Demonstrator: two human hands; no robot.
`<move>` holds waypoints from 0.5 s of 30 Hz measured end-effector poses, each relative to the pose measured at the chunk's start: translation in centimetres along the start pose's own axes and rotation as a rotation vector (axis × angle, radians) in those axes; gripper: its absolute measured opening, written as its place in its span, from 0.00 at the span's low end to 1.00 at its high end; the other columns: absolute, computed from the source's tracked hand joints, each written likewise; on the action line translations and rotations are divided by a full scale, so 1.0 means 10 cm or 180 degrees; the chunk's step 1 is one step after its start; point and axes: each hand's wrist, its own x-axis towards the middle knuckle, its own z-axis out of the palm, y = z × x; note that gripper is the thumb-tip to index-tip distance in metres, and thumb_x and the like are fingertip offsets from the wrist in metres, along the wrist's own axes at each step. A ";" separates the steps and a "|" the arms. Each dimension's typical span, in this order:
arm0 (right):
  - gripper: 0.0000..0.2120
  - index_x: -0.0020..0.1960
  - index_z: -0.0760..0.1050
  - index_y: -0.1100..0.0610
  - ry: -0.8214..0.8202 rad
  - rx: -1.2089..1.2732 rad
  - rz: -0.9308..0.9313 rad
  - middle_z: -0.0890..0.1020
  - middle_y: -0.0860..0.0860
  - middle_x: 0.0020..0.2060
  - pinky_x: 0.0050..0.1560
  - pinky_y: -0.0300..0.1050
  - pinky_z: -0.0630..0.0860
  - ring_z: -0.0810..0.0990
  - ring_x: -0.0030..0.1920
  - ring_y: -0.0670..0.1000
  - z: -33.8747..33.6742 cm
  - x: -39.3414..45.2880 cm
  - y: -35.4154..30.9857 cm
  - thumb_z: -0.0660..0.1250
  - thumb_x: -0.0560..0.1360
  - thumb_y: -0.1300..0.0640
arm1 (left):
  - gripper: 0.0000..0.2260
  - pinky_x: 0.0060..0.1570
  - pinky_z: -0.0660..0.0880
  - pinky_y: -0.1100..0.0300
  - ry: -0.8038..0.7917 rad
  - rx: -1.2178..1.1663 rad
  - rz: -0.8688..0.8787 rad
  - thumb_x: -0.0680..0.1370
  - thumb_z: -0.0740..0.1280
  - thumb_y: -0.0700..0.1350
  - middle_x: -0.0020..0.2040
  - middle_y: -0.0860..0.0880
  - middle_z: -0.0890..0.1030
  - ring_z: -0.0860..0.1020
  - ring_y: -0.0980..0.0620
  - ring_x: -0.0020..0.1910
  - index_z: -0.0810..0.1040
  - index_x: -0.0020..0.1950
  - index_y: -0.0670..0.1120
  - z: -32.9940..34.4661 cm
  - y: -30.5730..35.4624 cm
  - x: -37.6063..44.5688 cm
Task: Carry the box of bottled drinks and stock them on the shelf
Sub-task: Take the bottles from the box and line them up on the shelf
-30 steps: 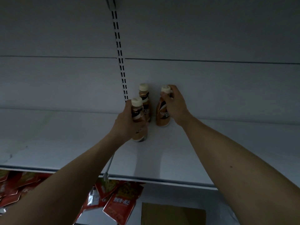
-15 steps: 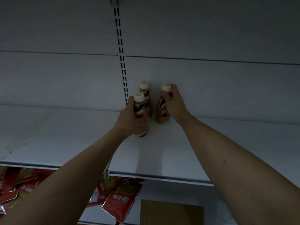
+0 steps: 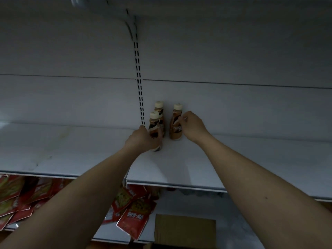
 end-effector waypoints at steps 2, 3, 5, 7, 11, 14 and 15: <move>0.16 0.57 0.75 0.60 -0.0056 -0.0088 -0.0072 0.80 0.59 0.56 0.58 0.55 0.75 0.78 0.56 0.59 -0.07 -0.20 -0.05 0.56 0.81 0.50 | 0.24 0.43 0.69 0.56 0.0011 0.0254 0.0073 0.73 0.66 0.61 0.50 0.46 0.74 0.74 0.45 0.48 0.69 0.57 0.45 -0.05 0.04 -0.15; 0.16 0.56 0.76 0.59 -0.0089 -0.0154 -0.0112 0.81 0.58 0.55 0.57 0.55 0.76 0.79 0.55 0.59 -0.11 -0.30 -0.08 0.56 0.80 0.50 | 0.22 0.42 0.69 0.56 0.0057 0.0340 0.0118 0.73 0.65 0.61 0.50 0.46 0.74 0.74 0.45 0.48 0.70 0.57 0.46 -0.08 0.05 -0.24; 0.15 0.51 0.77 0.58 -0.0135 -0.0288 -0.0185 0.82 0.57 0.51 0.54 0.54 0.77 0.79 0.52 0.59 -0.15 -0.50 -0.11 0.58 0.79 0.49 | 0.19 0.41 0.70 0.56 0.0168 0.0417 0.0212 0.74 0.65 0.60 0.49 0.47 0.76 0.75 0.45 0.47 0.72 0.56 0.47 -0.10 0.08 -0.41; 0.14 0.45 0.77 0.58 -0.0179 -0.0389 -0.0262 0.82 0.58 0.45 0.48 0.53 0.77 0.80 0.48 0.60 -0.17 -0.69 -0.10 0.60 0.78 0.49 | 0.17 0.41 0.72 0.55 0.0204 0.0300 0.0315 0.75 0.65 0.59 0.48 0.47 0.79 0.78 0.44 0.47 0.74 0.54 0.47 -0.06 0.07 -0.59; 0.16 0.35 0.69 0.56 -0.0440 -0.0471 -0.0200 0.75 0.54 0.33 0.39 0.48 0.70 0.75 0.36 0.57 -0.07 -1.15 0.01 0.60 0.78 0.49 | 0.18 0.47 0.76 0.53 0.0161 0.0052 0.0537 0.76 0.65 0.58 0.53 0.48 0.80 0.79 0.46 0.50 0.77 0.58 0.48 0.18 -0.01 -1.04; 0.14 0.38 0.72 0.57 -0.0606 -0.0622 -0.0193 0.78 0.54 0.36 0.41 0.50 0.74 0.76 0.38 0.56 0.12 -1.50 0.16 0.60 0.77 0.49 | 0.15 0.38 0.70 0.57 0.0357 -0.0086 0.0654 0.75 0.65 0.56 0.50 0.50 0.80 0.78 0.50 0.47 0.76 0.57 0.49 0.49 -0.15 -1.43; 0.13 0.40 0.74 0.56 -0.0629 -0.0642 -0.0177 0.80 0.54 0.38 0.42 0.50 0.74 0.77 0.39 0.56 0.20 -1.61 0.23 0.60 0.77 0.48 | 0.13 0.35 0.71 0.57 0.0373 -0.0126 0.0705 0.76 0.65 0.55 0.48 0.51 0.81 0.79 0.51 0.45 0.77 0.54 0.49 0.61 -0.22 -1.54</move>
